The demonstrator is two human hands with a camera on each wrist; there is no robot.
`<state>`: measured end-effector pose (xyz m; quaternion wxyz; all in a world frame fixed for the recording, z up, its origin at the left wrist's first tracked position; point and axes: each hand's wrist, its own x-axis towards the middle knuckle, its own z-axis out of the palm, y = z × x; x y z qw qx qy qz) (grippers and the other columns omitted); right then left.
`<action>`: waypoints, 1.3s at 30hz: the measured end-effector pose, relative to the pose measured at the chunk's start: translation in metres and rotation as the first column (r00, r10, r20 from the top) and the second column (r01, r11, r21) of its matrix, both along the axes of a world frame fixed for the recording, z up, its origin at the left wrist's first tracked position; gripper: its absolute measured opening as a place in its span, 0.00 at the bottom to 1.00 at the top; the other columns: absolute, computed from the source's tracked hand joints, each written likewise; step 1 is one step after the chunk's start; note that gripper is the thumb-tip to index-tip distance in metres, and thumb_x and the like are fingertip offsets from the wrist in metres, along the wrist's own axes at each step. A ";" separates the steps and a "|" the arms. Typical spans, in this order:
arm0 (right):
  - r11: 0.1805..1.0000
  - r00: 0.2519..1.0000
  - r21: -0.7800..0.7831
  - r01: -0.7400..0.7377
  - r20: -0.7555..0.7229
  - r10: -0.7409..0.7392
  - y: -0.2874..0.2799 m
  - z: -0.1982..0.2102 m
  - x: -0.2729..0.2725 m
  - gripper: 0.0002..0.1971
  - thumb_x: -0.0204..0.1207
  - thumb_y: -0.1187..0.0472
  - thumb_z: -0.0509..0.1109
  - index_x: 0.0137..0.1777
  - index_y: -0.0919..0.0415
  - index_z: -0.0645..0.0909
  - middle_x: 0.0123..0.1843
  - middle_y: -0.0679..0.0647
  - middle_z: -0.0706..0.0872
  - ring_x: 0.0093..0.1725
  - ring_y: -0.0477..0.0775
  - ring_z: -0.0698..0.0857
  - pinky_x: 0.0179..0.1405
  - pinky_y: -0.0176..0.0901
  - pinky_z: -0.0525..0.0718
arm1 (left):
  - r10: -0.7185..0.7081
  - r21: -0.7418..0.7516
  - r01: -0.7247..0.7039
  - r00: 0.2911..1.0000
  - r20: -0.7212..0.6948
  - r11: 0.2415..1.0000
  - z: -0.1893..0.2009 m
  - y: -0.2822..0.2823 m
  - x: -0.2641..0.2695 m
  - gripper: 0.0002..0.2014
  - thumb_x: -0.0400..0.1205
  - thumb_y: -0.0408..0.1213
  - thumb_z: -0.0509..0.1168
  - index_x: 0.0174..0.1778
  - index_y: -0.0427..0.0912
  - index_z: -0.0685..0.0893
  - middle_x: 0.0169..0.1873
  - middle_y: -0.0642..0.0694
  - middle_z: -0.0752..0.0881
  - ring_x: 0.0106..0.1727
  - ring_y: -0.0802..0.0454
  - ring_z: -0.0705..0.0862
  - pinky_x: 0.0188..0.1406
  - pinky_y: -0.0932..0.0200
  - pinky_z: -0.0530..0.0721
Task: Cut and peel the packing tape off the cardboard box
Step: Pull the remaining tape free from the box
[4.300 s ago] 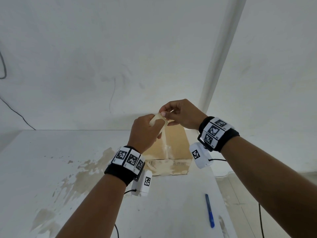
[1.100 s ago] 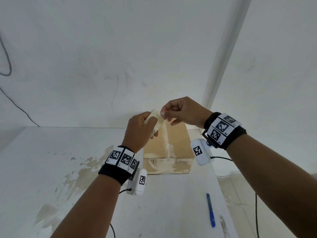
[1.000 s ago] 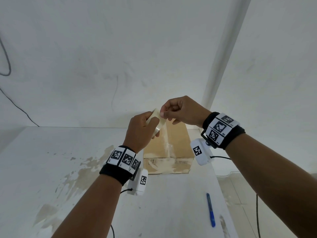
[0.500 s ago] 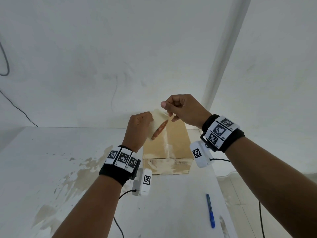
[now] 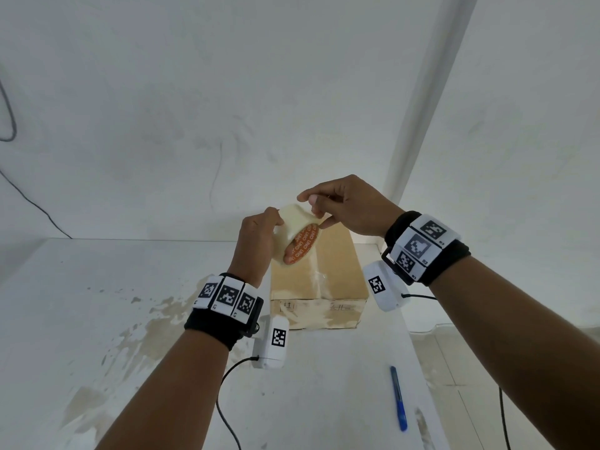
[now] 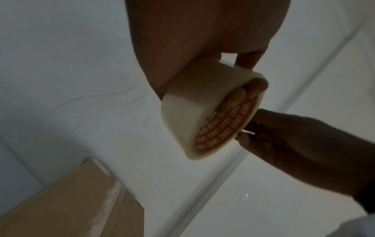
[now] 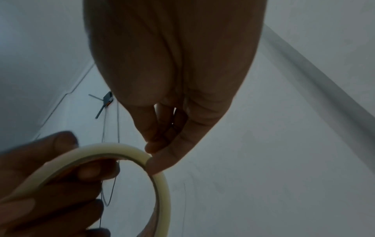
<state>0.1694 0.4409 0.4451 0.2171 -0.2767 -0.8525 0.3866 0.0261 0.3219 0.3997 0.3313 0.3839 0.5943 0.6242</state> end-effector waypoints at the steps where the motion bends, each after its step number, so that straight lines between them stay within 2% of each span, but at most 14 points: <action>1: 0.999 0.999 0.051 0.016 0.040 -0.018 -0.001 0.000 -0.001 0.13 0.86 0.57 0.67 0.62 0.60 0.90 0.43 0.46 0.90 0.44 0.47 0.90 0.49 0.48 0.93 | 0.006 0.000 -0.006 0.999 -0.054 1.000 0.001 -0.001 0.002 0.20 0.86 0.30 0.56 0.26 0.40 0.70 0.13 0.57 0.74 0.17 0.62 0.71 0.21 0.69 0.72; 3: 0.988 0.994 0.155 0.027 0.104 -0.043 -0.002 -0.001 -0.005 0.12 0.84 0.53 0.69 0.58 0.56 0.91 0.52 0.45 0.93 0.44 0.50 0.93 0.49 0.51 0.93 | 0.001 0.014 0.002 0.985 -0.174 1.000 0.002 -0.003 0.006 0.24 0.86 0.26 0.55 0.22 0.42 0.71 0.11 0.56 0.75 0.14 0.61 0.72 0.19 0.69 0.72; 5: 0.977 0.992 0.212 0.023 0.117 -0.049 -0.005 -0.003 -0.008 0.11 0.83 0.54 0.71 0.56 0.56 0.92 0.51 0.48 0.94 0.44 0.54 0.93 0.47 0.52 0.93 | -0.016 0.046 0.030 0.959 -0.284 0.998 0.000 -0.003 0.007 0.22 0.85 0.32 0.57 0.22 0.47 0.77 0.14 0.51 0.79 0.17 0.56 0.76 0.21 0.63 0.76; 7: 0.971 0.993 0.234 0.049 0.094 -0.073 -0.007 -0.002 -0.009 0.10 0.82 0.55 0.72 0.55 0.56 0.92 0.49 0.50 0.94 0.44 0.54 0.93 0.46 0.51 0.92 | -0.007 0.047 0.026 0.934 -0.356 0.999 -0.005 -0.002 0.006 0.17 0.82 0.38 0.58 0.26 0.48 0.80 0.15 0.51 0.82 0.18 0.54 0.78 0.22 0.62 0.79; 11: 0.956 0.992 0.279 0.093 0.056 -0.113 -0.012 -0.001 -0.010 0.08 0.80 0.58 0.74 0.54 0.56 0.93 0.46 0.48 0.94 0.34 0.34 0.86 0.46 0.39 0.89 | 0.037 0.046 -0.020 0.905 -0.425 0.999 -0.007 -0.001 0.007 0.14 0.79 0.41 0.60 0.27 0.49 0.80 0.16 0.51 0.84 0.19 0.59 0.80 0.28 0.54 0.83; 15: 0.948 0.990 0.290 0.128 0.027 -0.142 -0.014 0.000 -0.011 0.05 0.78 0.57 0.76 0.50 0.53 0.93 0.40 0.43 0.92 0.36 0.39 0.87 0.45 0.37 0.87 | 0.058 0.044 -0.043 0.883 -0.466 0.998 -0.007 -0.001 0.005 0.15 0.79 0.42 0.61 0.25 0.51 0.78 0.17 0.52 0.84 0.19 0.58 0.79 0.31 0.50 0.86; 19: 0.954 0.989 0.282 0.101 0.071 -0.126 -0.012 0.007 -0.010 0.04 0.77 0.55 0.77 0.46 0.51 0.93 0.35 0.46 0.93 0.35 0.43 0.91 0.46 0.43 0.89 | 0.040 0.036 -0.025 0.853 -0.521 0.999 -0.005 -0.002 0.004 0.14 0.78 0.44 0.61 0.24 0.52 0.78 0.16 0.51 0.83 0.20 0.54 0.80 0.33 0.47 0.88; 24: 0.939 0.981 0.343 0.007 0.182 -0.074 -0.010 0.020 -0.006 0.04 0.77 0.57 0.76 0.43 0.54 0.92 0.33 0.45 0.93 0.35 0.43 0.91 0.33 0.30 0.79 | -0.009 -0.006 0.007 0.834 -0.551 1.000 -0.004 -0.004 0.005 0.13 0.75 0.47 0.60 0.25 0.49 0.80 0.17 0.50 0.84 0.21 0.51 0.83 0.36 0.43 0.90; 27: 0.921 0.976 0.390 -0.016 0.206 -0.070 -0.009 0.022 -0.006 0.02 0.73 0.60 0.77 0.39 0.54 0.91 0.31 0.44 0.91 0.31 0.46 0.89 0.36 0.39 0.86 | -0.027 -0.002 0.030 0.829 -0.558 1.000 -0.005 -0.004 0.006 0.16 0.72 0.50 0.58 0.27 0.45 0.82 0.19 0.47 0.86 0.25 0.45 0.86 0.37 0.42 0.90; 29: 0.916 0.979 0.401 -0.010 0.191 -0.073 -0.008 0.021 -0.007 0.02 0.69 0.62 0.78 0.37 0.54 0.90 0.27 0.42 0.88 0.27 0.43 0.84 0.37 0.42 0.86 | -0.022 0.011 0.034 0.832 -0.555 0.999 -0.006 -0.003 0.007 0.17 0.70 0.52 0.56 0.28 0.44 0.83 0.20 0.46 0.87 0.26 0.45 0.86 0.37 0.43 0.89; 32: 0.918 0.987 0.398 0.007 0.147 -0.071 -0.007 0.017 -0.008 0.03 0.66 0.64 0.78 0.35 0.56 0.88 0.24 0.42 0.84 0.25 0.39 0.79 0.32 0.35 0.81 | -0.024 0.029 0.048 0.836 -0.549 0.998 -0.006 -0.002 0.007 0.16 0.70 0.51 0.57 0.28 0.45 0.83 0.20 0.46 0.86 0.24 0.46 0.86 0.34 0.45 0.89; 34: 0.924 0.991 0.383 0.022 0.113 -0.071 -0.007 0.013 -0.008 0.06 0.65 0.64 0.79 0.33 0.54 0.86 0.24 0.41 0.82 0.25 0.39 0.79 0.32 0.31 0.77 | -0.027 0.035 0.053 0.850 -0.526 0.998 -0.005 -0.001 0.007 0.13 0.74 0.47 0.59 0.27 0.47 0.82 0.17 0.47 0.84 0.21 0.51 0.83 0.32 0.48 0.88; 36: 0.937 0.996 0.347 0.032 0.063 -0.057 -0.007 0.008 -0.009 0.07 0.63 0.64 0.79 0.33 0.52 0.85 0.25 0.42 0.81 0.27 0.40 0.79 0.33 0.31 0.77 | -0.023 0.037 0.046 0.880 -0.474 0.998 -0.004 -0.001 0.005 0.14 0.76 0.44 0.60 0.28 0.41 0.82 0.16 0.50 0.82 0.18 0.55 0.79 0.28 0.52 0.85; 39: 0.960 0.999 0.277 0.032 -0.008 -0.031 -0.007 0.004 -0.007 0.05 0.66 0.65 0.77 0.34 0.55 0.85 0.28 0.44 0.82 0.29 0.40 0.78 0.35 0.34 0.79 | -0.030 0.027 0.044 0.913 -0.406 0.999 -0.003 -0.001 0.002 0.16 0.76 0.42 0.59 0.30 0.33 0.83 0.15 0.50 0.81 0.18 0.53 0.78 0.24 0.57 0.81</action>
